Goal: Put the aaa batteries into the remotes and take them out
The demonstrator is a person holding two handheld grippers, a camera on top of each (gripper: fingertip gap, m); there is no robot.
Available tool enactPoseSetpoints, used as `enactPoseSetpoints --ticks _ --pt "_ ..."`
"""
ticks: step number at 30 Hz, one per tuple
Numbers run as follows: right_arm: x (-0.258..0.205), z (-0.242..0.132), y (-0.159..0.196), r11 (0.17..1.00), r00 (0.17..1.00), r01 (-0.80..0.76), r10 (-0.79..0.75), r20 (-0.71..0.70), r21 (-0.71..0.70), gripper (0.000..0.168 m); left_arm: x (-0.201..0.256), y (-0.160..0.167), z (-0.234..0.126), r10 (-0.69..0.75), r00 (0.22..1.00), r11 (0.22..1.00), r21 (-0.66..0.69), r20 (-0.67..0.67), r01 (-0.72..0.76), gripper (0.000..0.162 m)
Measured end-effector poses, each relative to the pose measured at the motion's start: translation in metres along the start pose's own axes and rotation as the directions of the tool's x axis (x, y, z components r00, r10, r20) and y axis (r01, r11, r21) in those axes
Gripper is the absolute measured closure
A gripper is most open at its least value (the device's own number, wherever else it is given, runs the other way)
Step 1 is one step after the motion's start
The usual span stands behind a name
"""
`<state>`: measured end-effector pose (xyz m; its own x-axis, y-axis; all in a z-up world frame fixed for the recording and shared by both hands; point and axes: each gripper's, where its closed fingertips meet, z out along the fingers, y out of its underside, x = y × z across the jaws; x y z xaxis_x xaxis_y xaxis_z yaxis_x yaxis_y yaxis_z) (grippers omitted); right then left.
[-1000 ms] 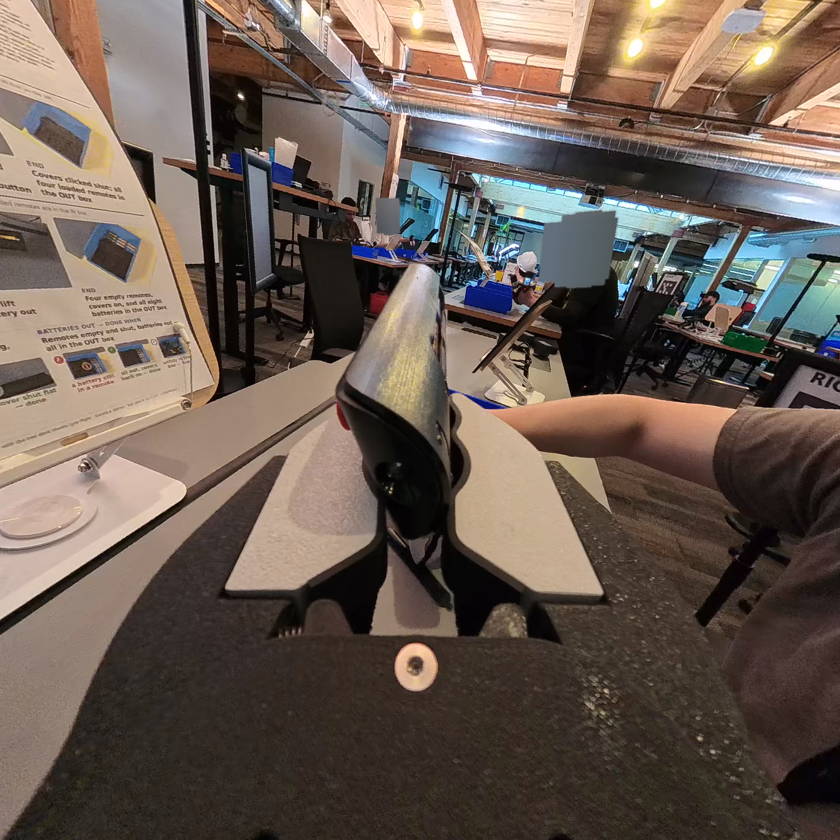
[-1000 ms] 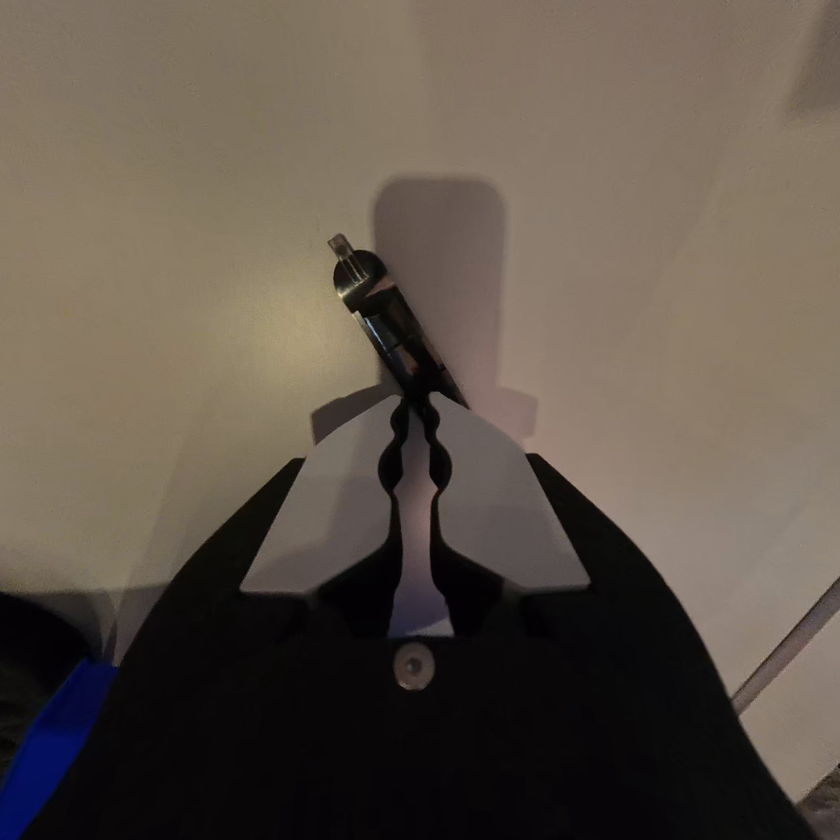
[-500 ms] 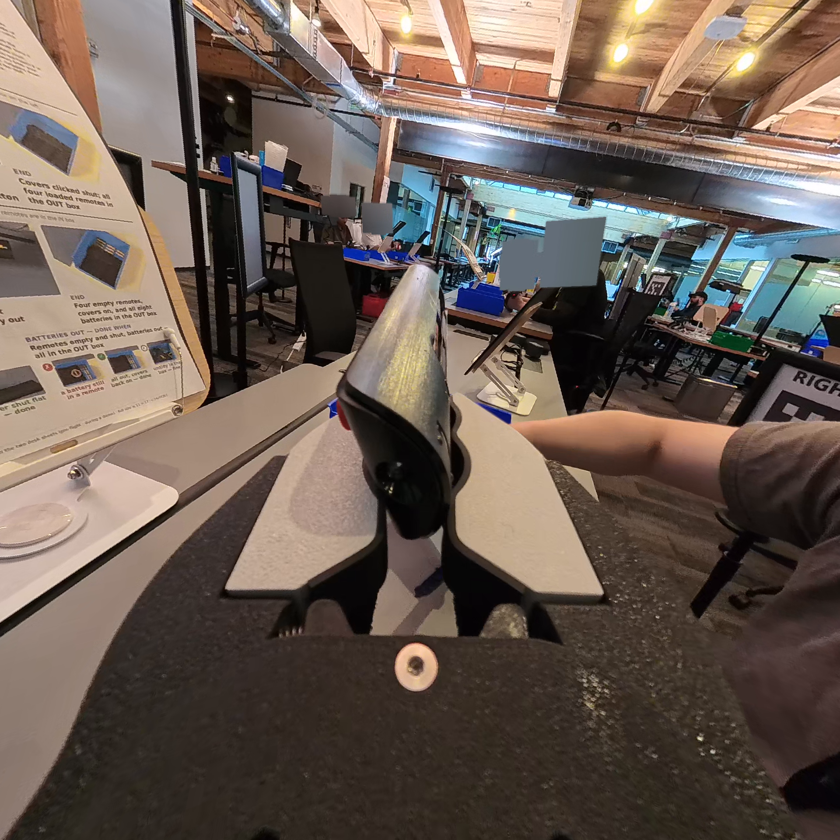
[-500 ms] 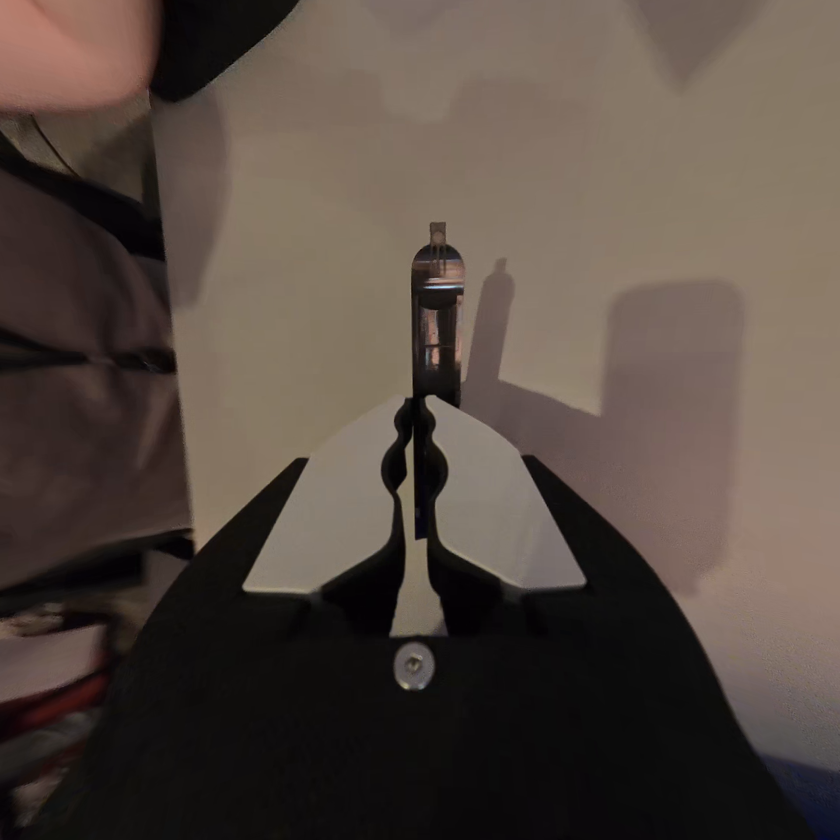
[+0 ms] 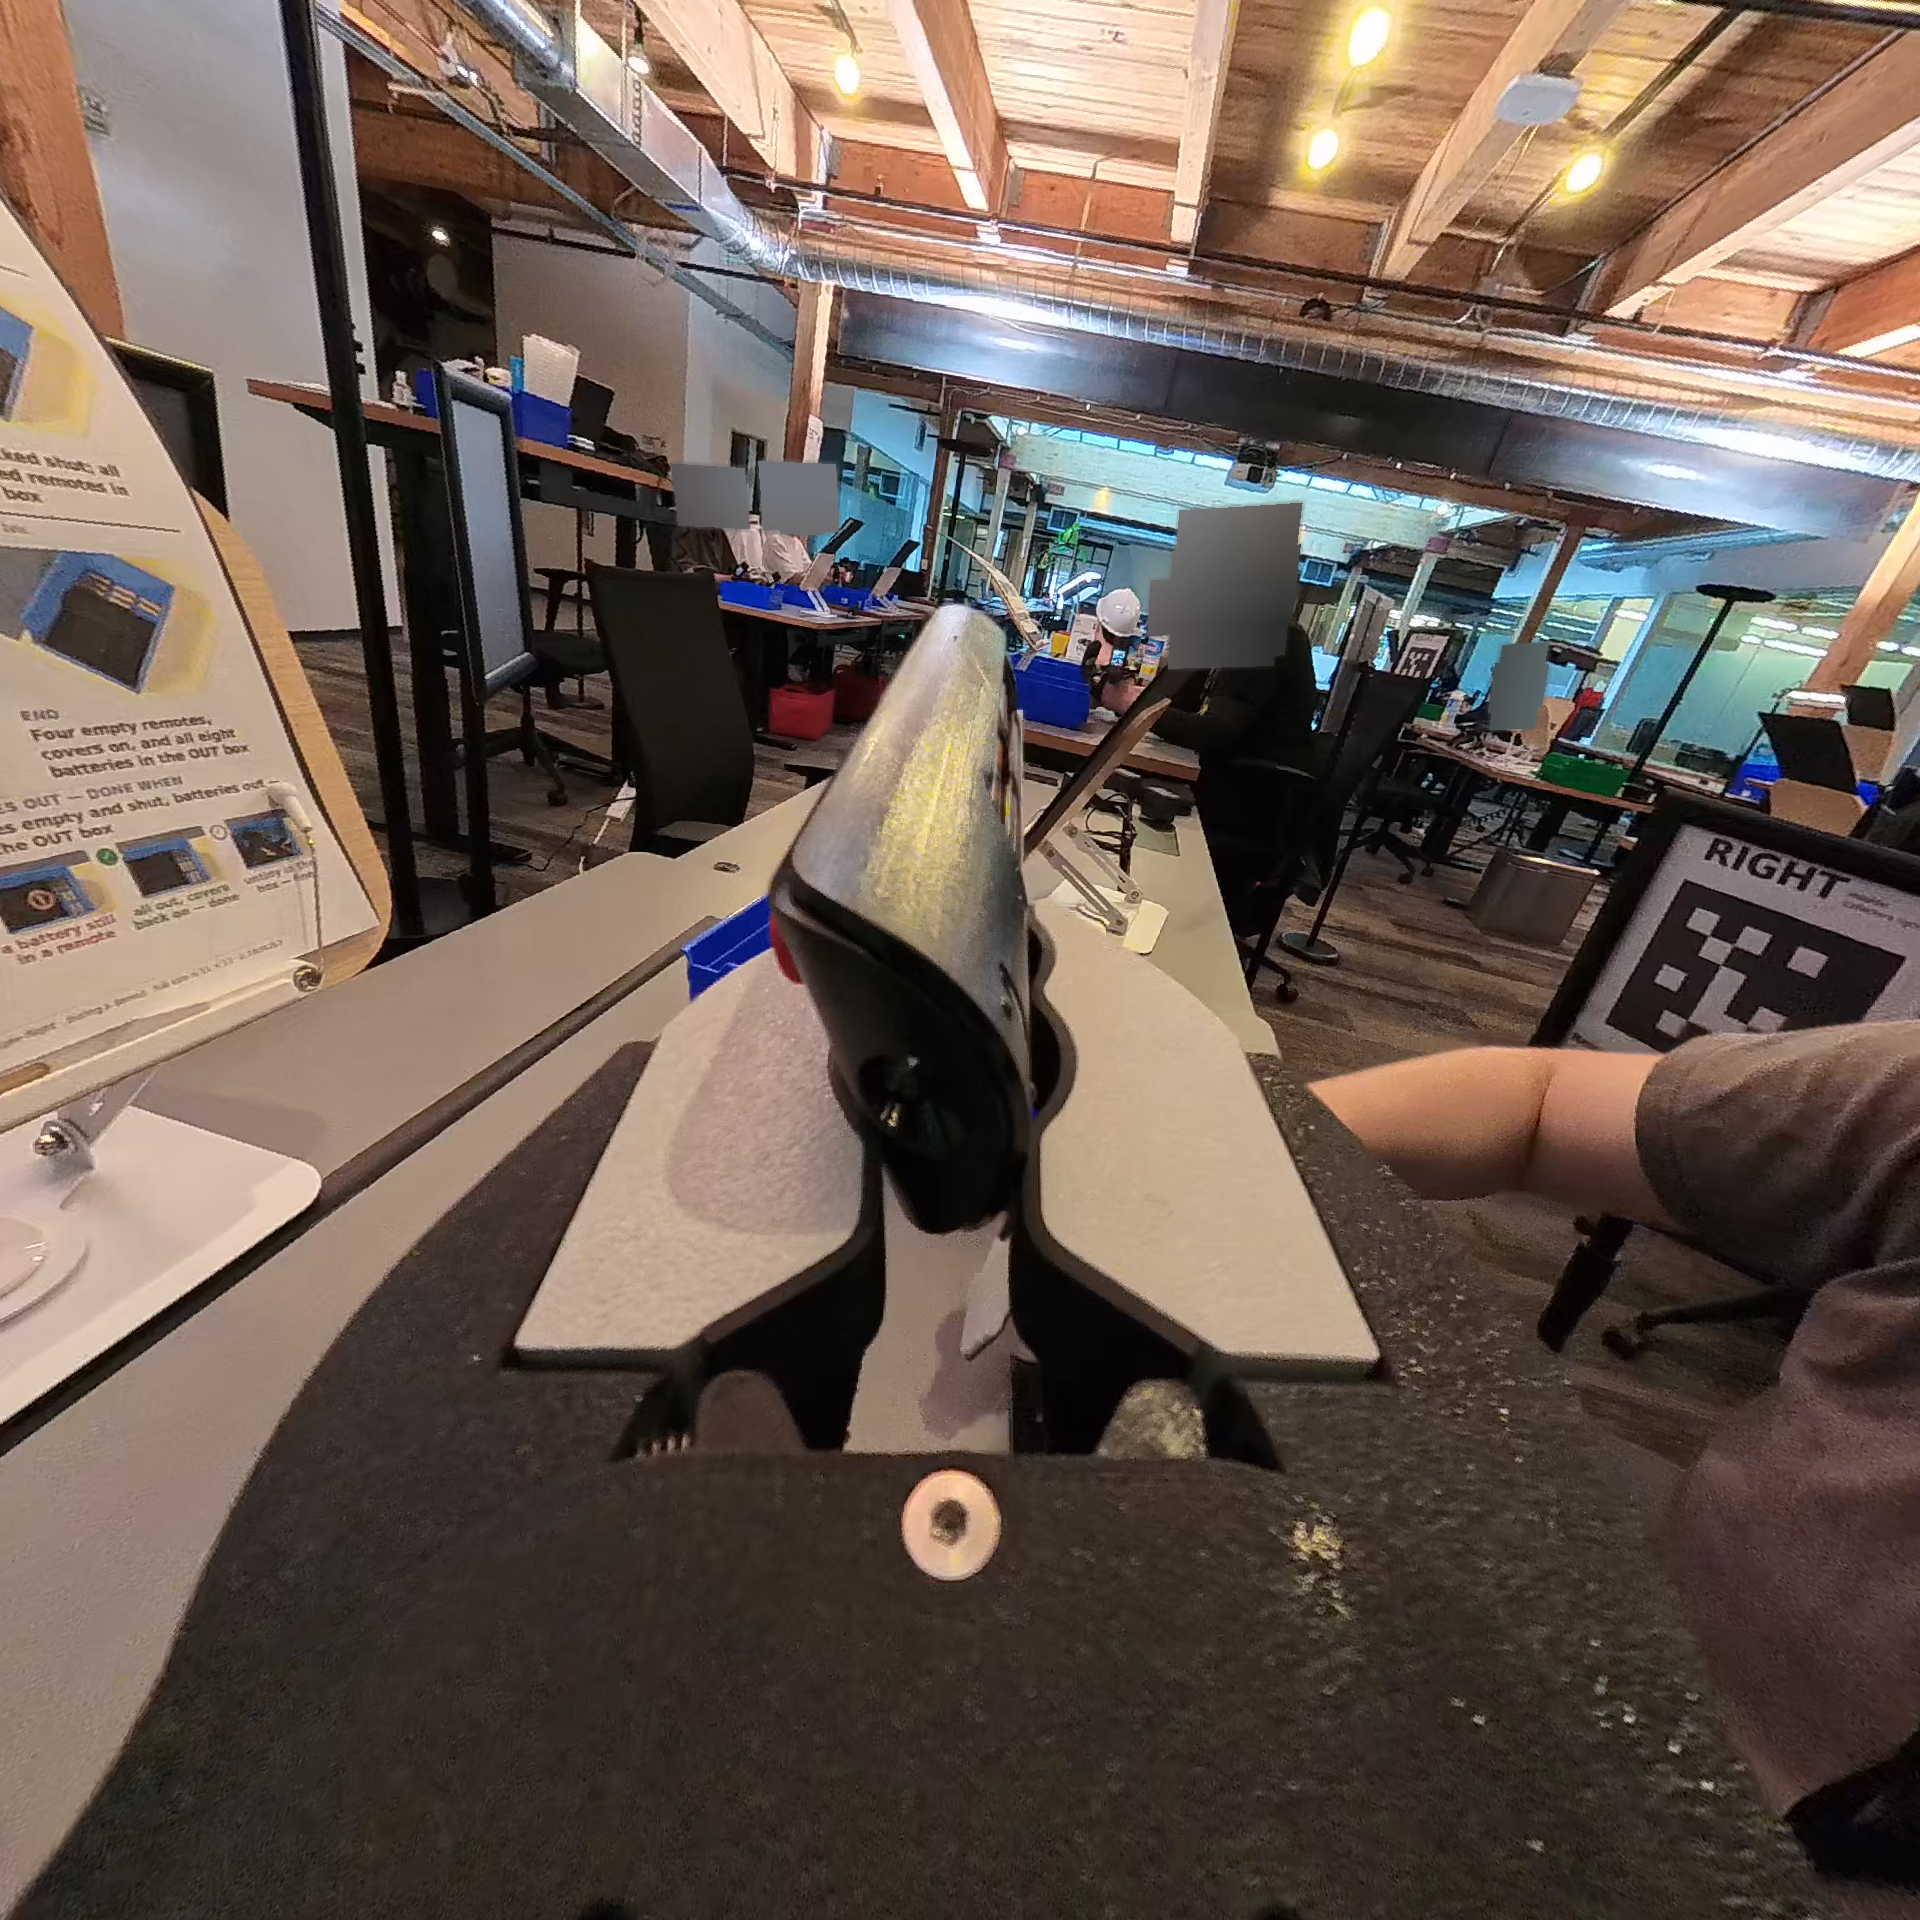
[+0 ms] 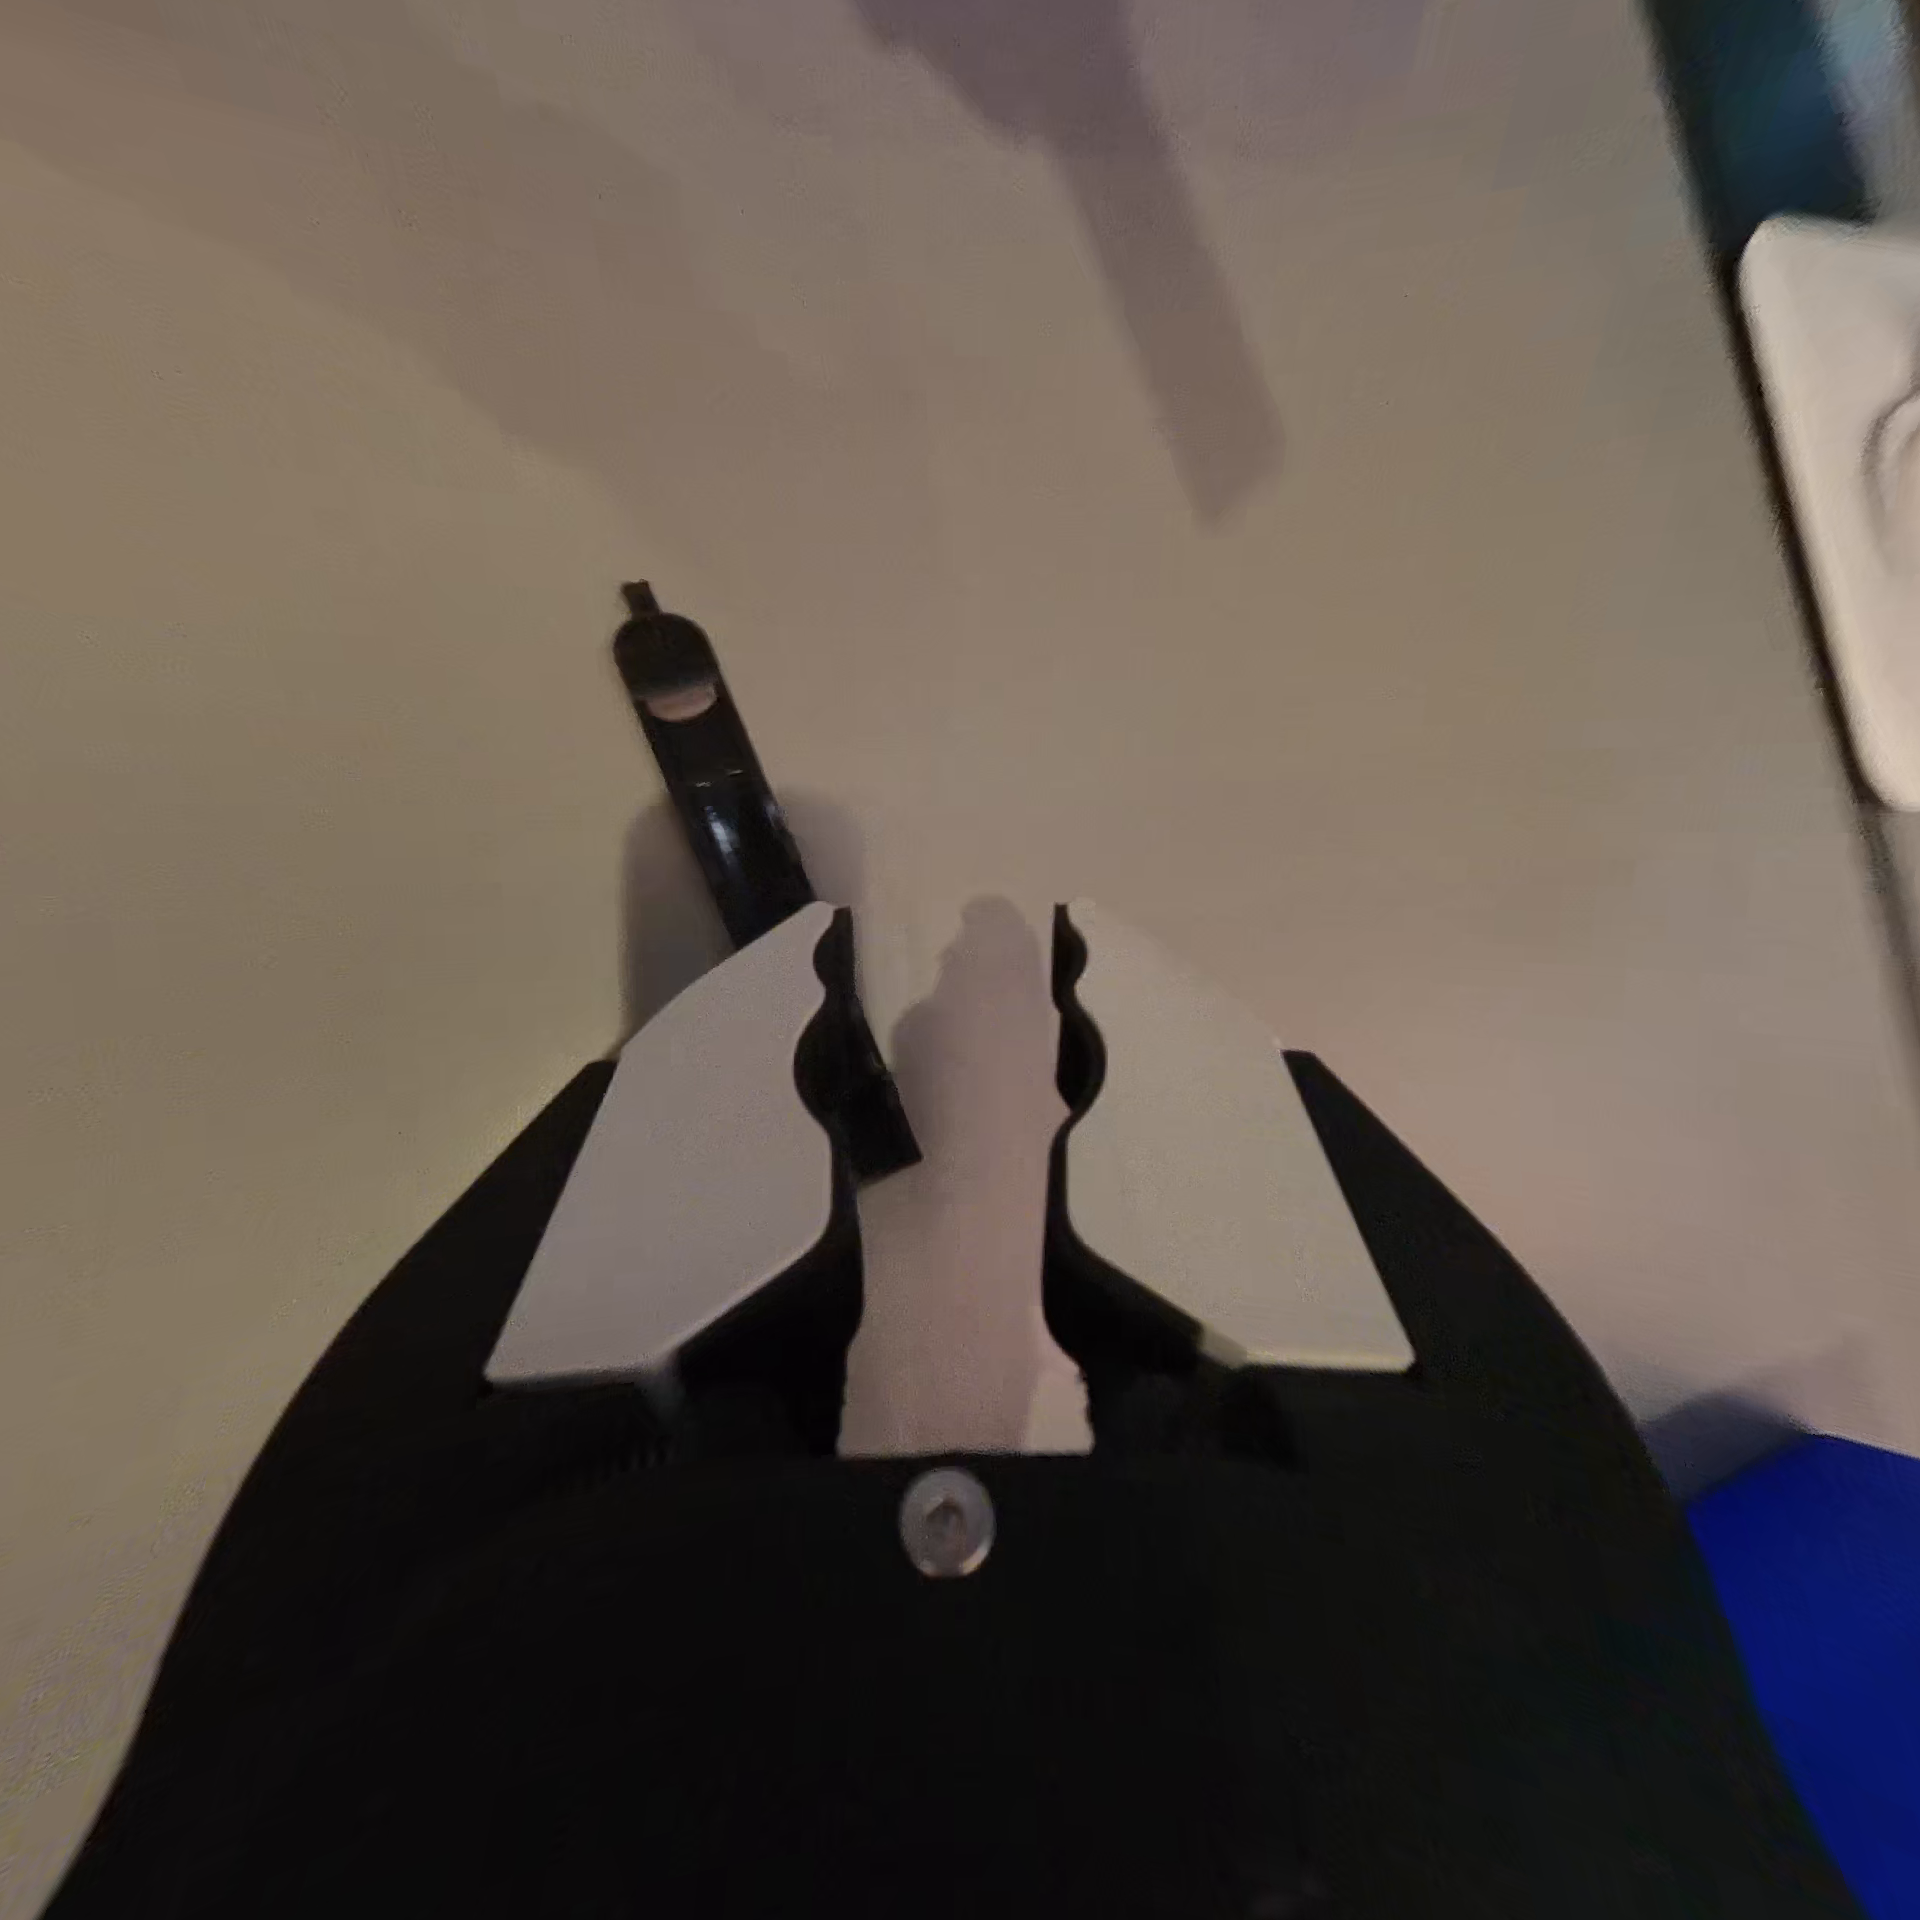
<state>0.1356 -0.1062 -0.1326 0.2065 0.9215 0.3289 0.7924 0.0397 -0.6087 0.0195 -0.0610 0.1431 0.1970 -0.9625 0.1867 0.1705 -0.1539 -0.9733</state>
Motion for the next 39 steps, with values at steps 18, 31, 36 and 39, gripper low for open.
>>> enactPoseSetpoints --ticks 18,31,36,39 --pt "-0.046 0.022 -0.006 0.940 0.938 0.314 -0.329 0.110 0.130 0.132 0.014 -0.004 0.000 0.002 0.999 1.000 0.003 -0.037 -0.002 0.139" --pt "-0.039 0.032 -0.002 0.963 0.960 0.242 -0.255 0.119 0.119 0.160 0.011 -0.005 -0.004 -0.006 0.999 1.000 0.005 -0.034 0.006 0.139" --pt "-0.038 0.032 -0.002 0.965 0.957 0.248 -0.258 0.133 0.082 0.162 0.011 -0.005 -0.004 -0.003 0.999 1.000 0.001 -0.032 0.003 0.139" --pt "-0.035 0.028 -0.008 0.986 0.973 0.147 -0.159 0.168 0.081 0.164 0.012 -0.004 -0.003 0.000 0.999 1.000 -0.004 -0.033 0.000 0.139"
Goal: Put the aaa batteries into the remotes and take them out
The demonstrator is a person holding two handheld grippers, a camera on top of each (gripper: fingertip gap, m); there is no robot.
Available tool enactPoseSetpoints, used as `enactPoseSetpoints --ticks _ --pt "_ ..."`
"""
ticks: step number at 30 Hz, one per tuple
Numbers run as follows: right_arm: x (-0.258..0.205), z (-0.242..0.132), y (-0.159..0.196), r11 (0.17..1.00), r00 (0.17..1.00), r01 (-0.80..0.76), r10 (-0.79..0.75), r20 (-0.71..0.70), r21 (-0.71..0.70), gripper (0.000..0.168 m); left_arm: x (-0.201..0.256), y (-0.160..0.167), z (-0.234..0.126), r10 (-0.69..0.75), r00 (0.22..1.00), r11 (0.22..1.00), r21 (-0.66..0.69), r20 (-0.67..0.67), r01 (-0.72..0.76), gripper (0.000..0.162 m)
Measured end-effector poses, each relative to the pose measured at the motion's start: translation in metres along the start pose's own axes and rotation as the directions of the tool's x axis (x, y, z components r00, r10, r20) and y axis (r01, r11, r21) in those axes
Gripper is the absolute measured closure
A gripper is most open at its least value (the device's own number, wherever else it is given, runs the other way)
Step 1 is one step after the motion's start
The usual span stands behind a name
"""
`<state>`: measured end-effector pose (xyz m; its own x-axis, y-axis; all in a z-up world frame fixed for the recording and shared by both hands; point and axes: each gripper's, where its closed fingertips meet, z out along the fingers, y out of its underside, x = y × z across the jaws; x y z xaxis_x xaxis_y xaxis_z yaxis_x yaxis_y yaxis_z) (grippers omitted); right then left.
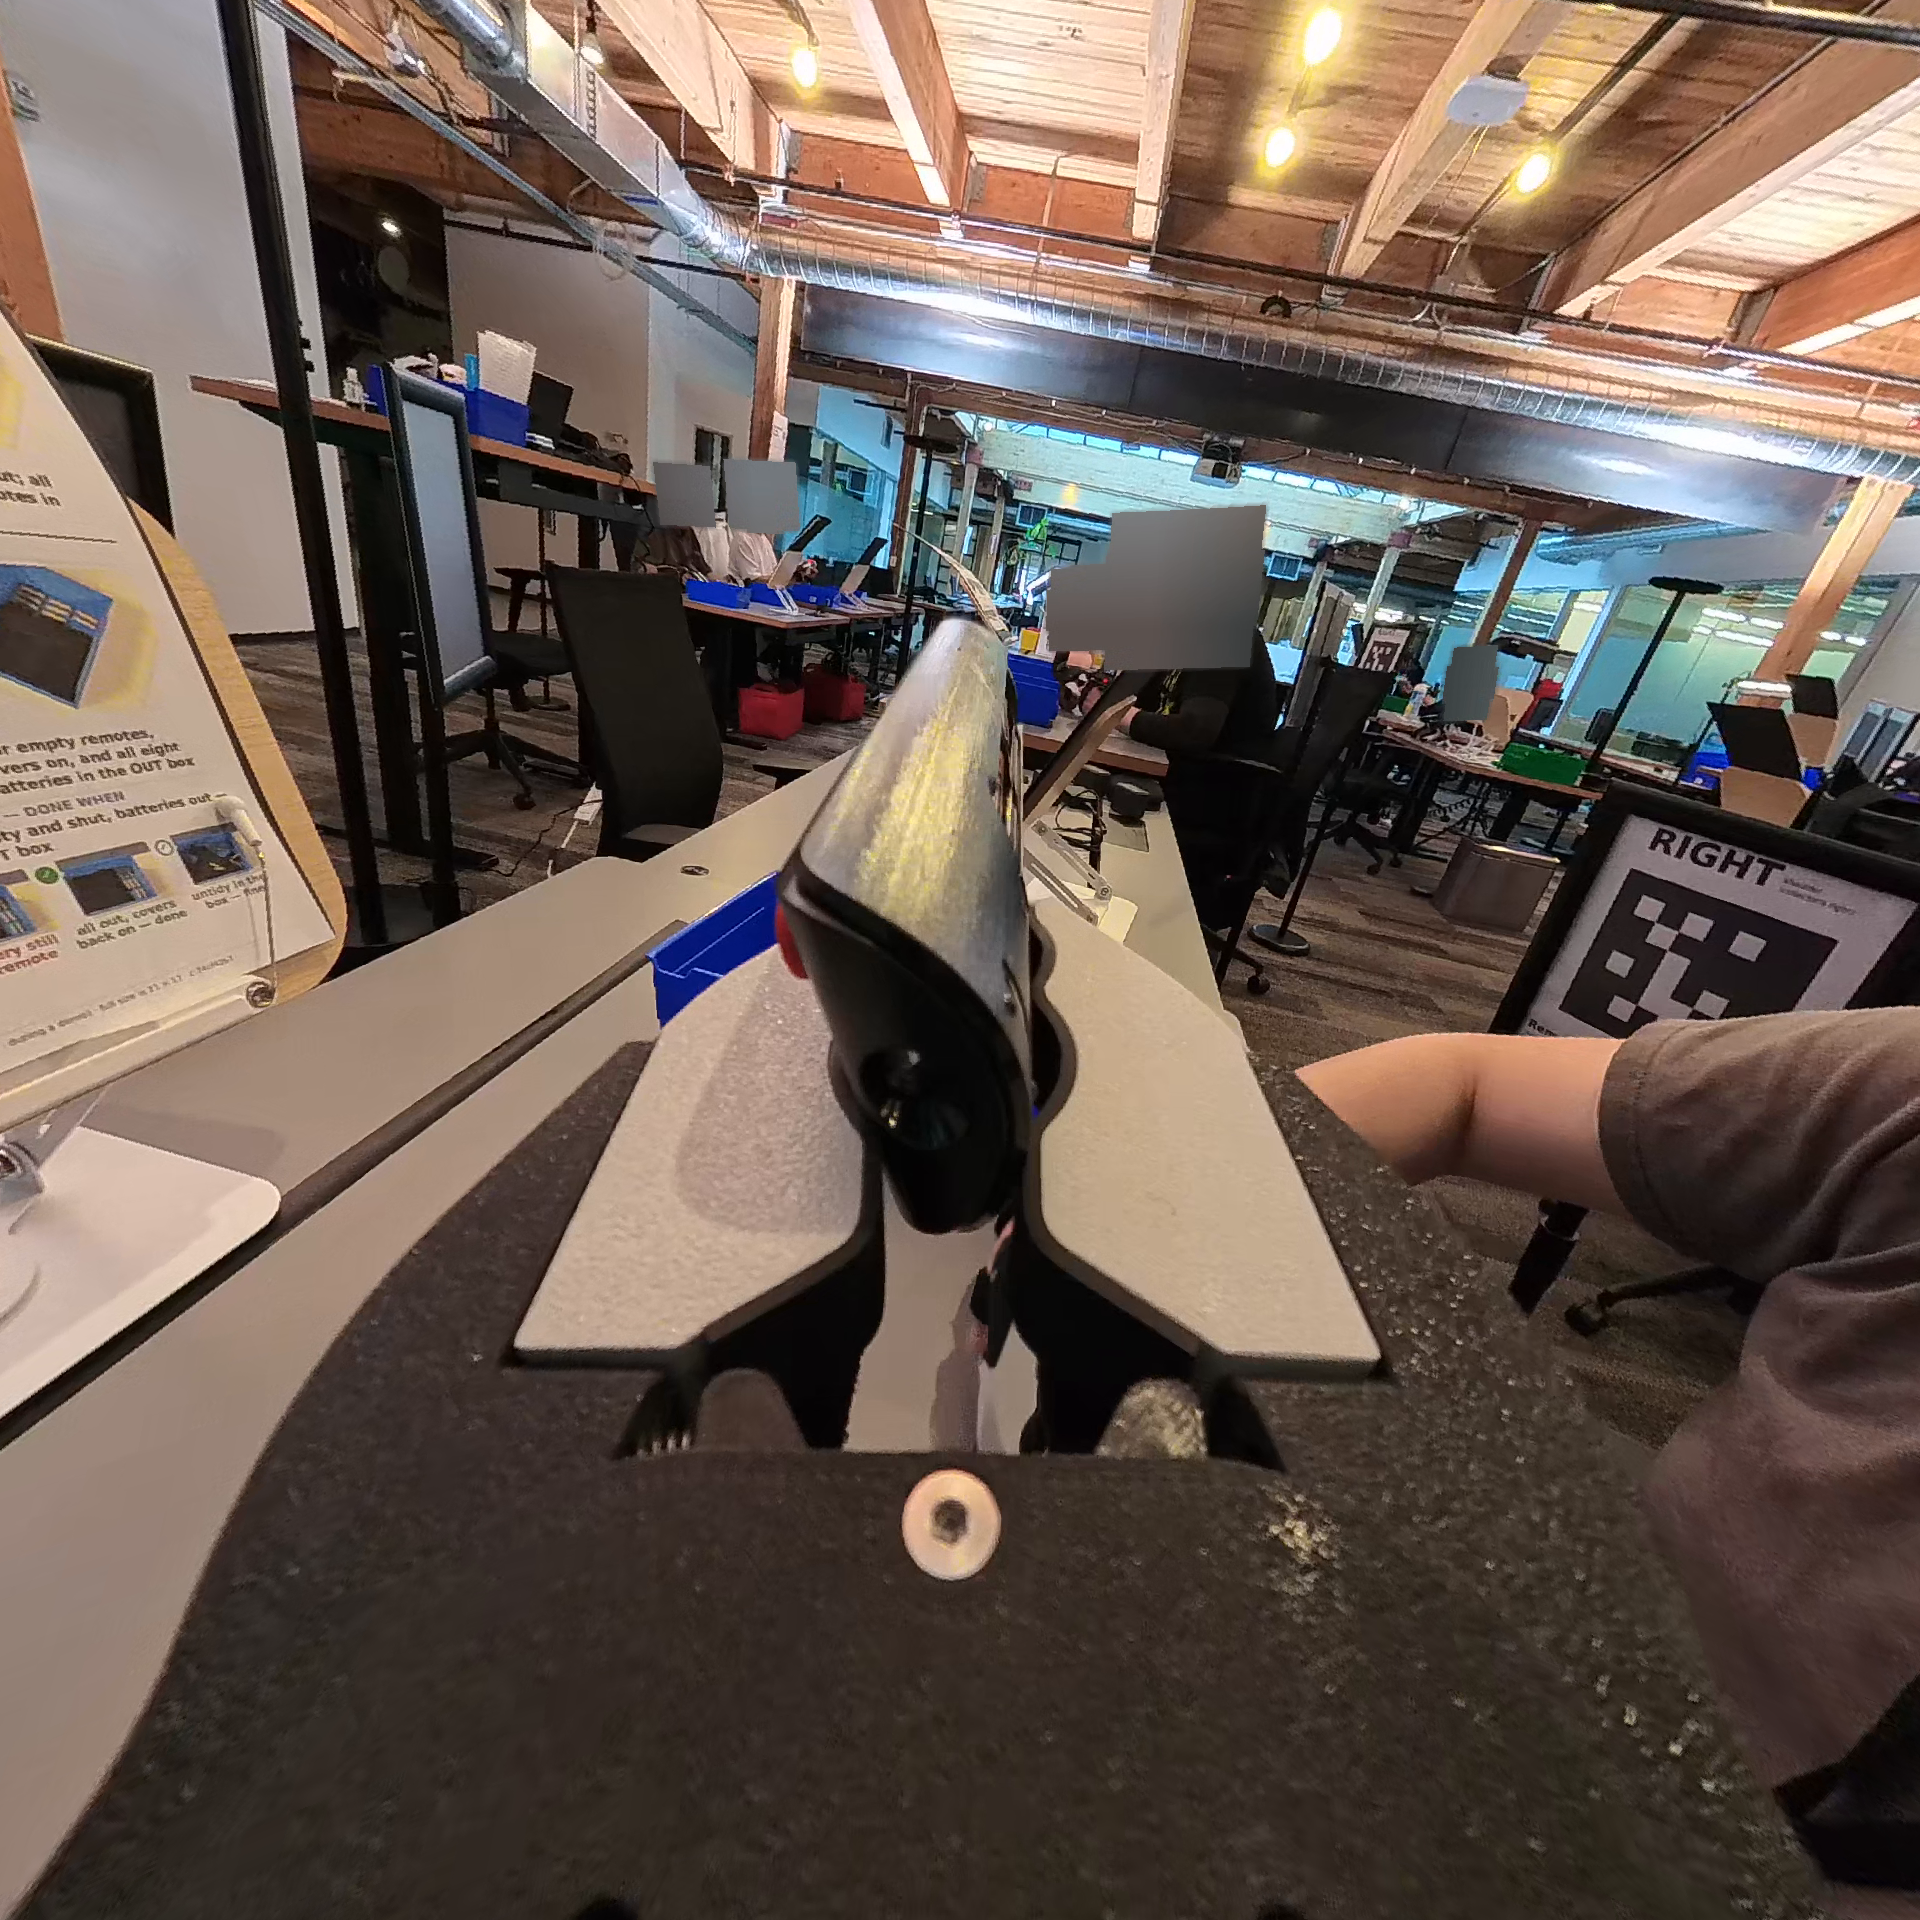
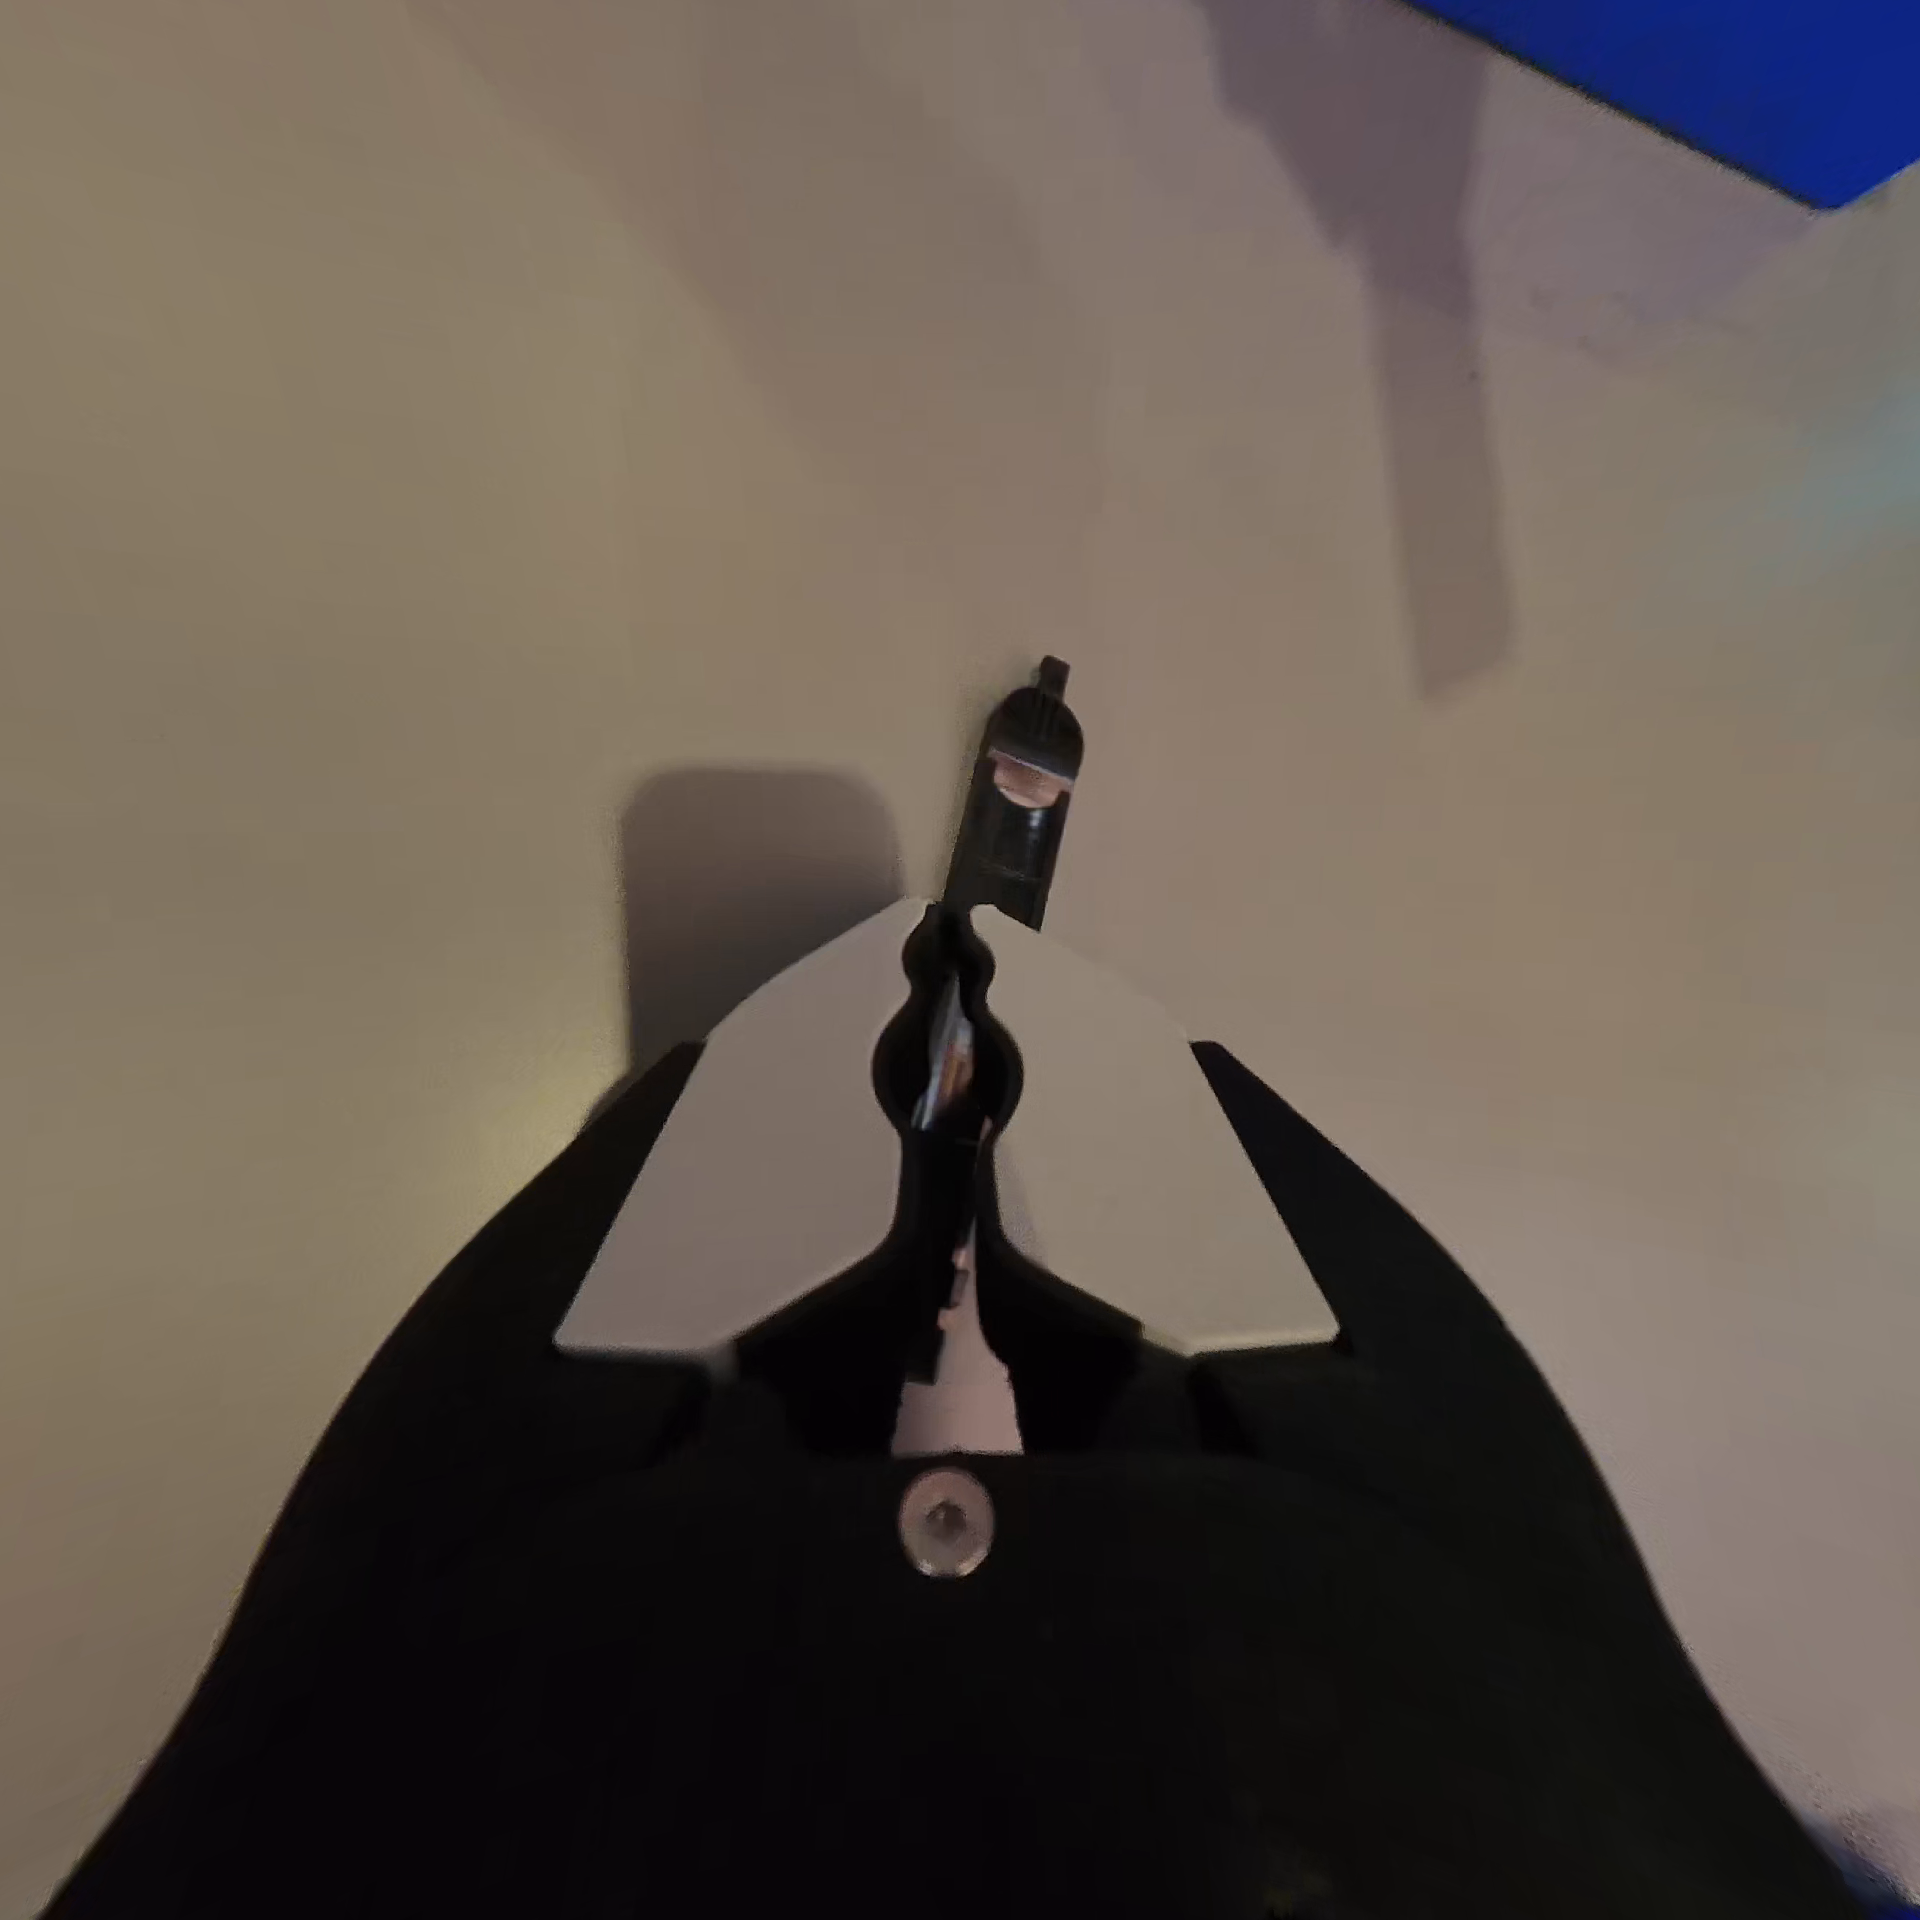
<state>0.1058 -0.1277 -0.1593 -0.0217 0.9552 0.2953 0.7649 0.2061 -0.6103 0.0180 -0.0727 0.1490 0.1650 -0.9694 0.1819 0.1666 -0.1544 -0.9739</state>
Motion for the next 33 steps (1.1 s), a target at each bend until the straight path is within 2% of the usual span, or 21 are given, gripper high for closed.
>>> enactPoseSetpoints --ticks 2,4,5,8,10,13,17,18,20,24,26,30,33 --pt "0.006 -0.010 -0.011 0.987 0.988 -0.150 0.149 0.034 0.055 0.165 0.000 0.001 0.001 -0.002 1.000 1.000 -0.002 0.000 0.002 0.139" --pt "0.013 -0.022 -0.020 0.926 0.930 -0.363 0.354 0.096 0.105 0.164 -0.001 0.001 0.001 -0.007 1.000 1.000 -0.001 -0.001 0.007 0.139" --pt "0.014 -0.028 -0.023 0.867 0.870 -0.485 0.467 0.157 0.113 0.164 -0.001 0.002 0.002 -0.010 1.000 1.000 -0.003 -0.003 0.010 0.139" --pt "0.009 -0.043 -0.025 0.623 0.601 -0.781 0.732 0.323 0.041 0.163 -0.001 0.003 0.003 -0.012 1.000 1.000 -0.011 -0.004 0.012 0.139" --pt "0.005 -0.049 -0.022 0.502 0.472 -0.865 0.805 0.359 0.011 0.163 0.000 0.004 0.005 -0.009 1.000 1.000 -0.014 -0.007 0.009 0.139" --pt "-0.001 -0.051 -0.014 0.390 0.361 -0.921 0.857 0.368 -0.006 0.164 0.002 0.005 0.007 -0.009 1.000 1.000 -0.017 -0.014 0.009 0.139" --pt "-0.025 -0.054 -0.020 0.205 0.092 -0.966 0.840 0.534 -0.157 0.164 0.003 0.010 0.011 -0.016 1.000 0.999 -0.036 -0.020 0.016 0.139" --pt "-0.029 -0.050 -0.016 0.189 0.067 -0.965 0.846 0.529 -0.179 0.164 0.004 0.011 0.013 -0.019 1.000 0.999 -0.041 -0.022 0.018 0.139" --pt "-0.038 -0.042 -0.004 0.195 0.073 -0.958 0.872 0.485 -0.208 0.164 0.006 0.014 0.016 -0.017 0.999 0.998 -0.053 -0.031 0.016 0.139" --pt "-0.050 -0.037 0.000 0.219 0.077 -0.945 0.872 0.483 -0.245 0.164 0.010 0.017 0.020 -0.011 0.999 0.998 -0.067 -0.043 0.009 0.139" --pt "-0.051 -0.036 0.002 0.242 0.101 -0.941 0.869 0.484 -0.238 0.164 0.011 0.017 0.021 -0.014 0.999 0.998 -0.069 -0.046 0.010 0.139" --pt "-0.044 -0.037 0.005 0.225 0.094 -0.950 0.866 0.491 -0.215 0.164 0.011 0.019 0.022 -0.015 0.999 0.997 -0.073 -0.049 0.012 0.139" --pt "-0.036 -0.035 0.019 0.203 0.097 -0.958 0.893 0.439 -0.201 0.163 0.012 0.018 0.022 -0.013 0.999 0.997 -0.071 -0.051 0.009 0.139"
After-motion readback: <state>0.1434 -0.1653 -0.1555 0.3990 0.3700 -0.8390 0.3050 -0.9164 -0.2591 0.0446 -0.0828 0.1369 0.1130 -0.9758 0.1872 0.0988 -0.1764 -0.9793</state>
